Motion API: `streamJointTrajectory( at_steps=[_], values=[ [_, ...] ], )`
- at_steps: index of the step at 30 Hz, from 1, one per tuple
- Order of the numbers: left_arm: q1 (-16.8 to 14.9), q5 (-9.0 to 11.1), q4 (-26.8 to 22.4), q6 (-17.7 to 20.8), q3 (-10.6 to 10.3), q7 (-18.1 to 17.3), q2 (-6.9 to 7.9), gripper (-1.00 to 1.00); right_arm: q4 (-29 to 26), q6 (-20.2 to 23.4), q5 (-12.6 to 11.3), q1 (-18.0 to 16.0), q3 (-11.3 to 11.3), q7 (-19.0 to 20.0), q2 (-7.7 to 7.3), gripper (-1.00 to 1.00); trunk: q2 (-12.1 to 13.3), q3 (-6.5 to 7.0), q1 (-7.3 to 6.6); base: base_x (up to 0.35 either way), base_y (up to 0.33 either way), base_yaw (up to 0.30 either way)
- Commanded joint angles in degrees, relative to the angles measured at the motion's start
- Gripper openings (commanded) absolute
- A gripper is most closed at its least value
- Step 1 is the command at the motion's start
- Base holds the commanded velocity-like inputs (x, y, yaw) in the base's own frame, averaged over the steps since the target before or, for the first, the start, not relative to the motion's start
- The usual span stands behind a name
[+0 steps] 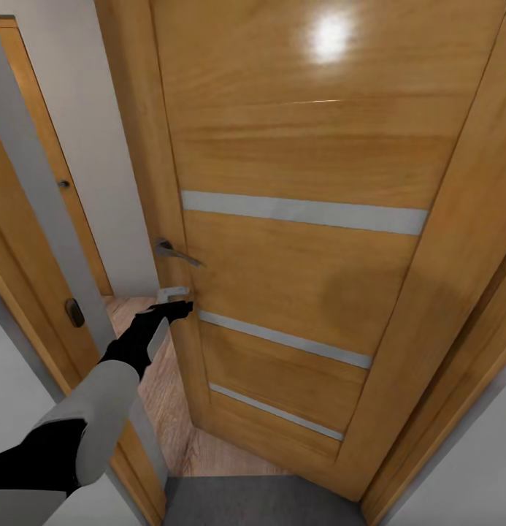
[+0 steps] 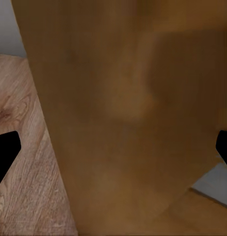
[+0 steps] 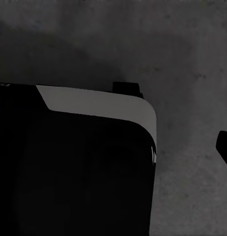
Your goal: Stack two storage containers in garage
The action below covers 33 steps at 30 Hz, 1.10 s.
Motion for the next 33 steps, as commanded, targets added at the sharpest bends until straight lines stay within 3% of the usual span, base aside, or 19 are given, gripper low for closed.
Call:
streamJointTrajectory(
  at_steps=[1,15,25,33],
  values=[
    [0.02,0.03,-0.32,0.34,0.22,0.06,-0.05,1.0,0.04,-0.17,0.32,-0.03,0.04,0.02,-0.01,1.0,-0.03,-0.06,0.0,0.0,0.0,0.0],
    [0.05,-0.03,-0.49,0.56,0.1,0.07,-0.5,1.0,0.09,-0.17,0.28,-0.03,-0.03,0.02,-0.1,1.0,-0.03,0.24,0.0,0.229,0.076,-0.052],
    [0.1,0.0,-0.58,0.47,0.14,0.07,-0.55,1.0,0.03,-0.17,0.27,-0.03,-0.03,0.02,-0.09,1.0,-0.03,0.4,0.0,0.021,0.007,-0.052],
    [0.1,-0.02,-0.29,0.45,0.08,-0.02,-0.55,1.0,0.04,-0.17,0.26,-0.03,-0.03,0.02,-0.1,1.0,-0.03,0.73,0.0,0.086,0.0,-0.227]
  ],
)
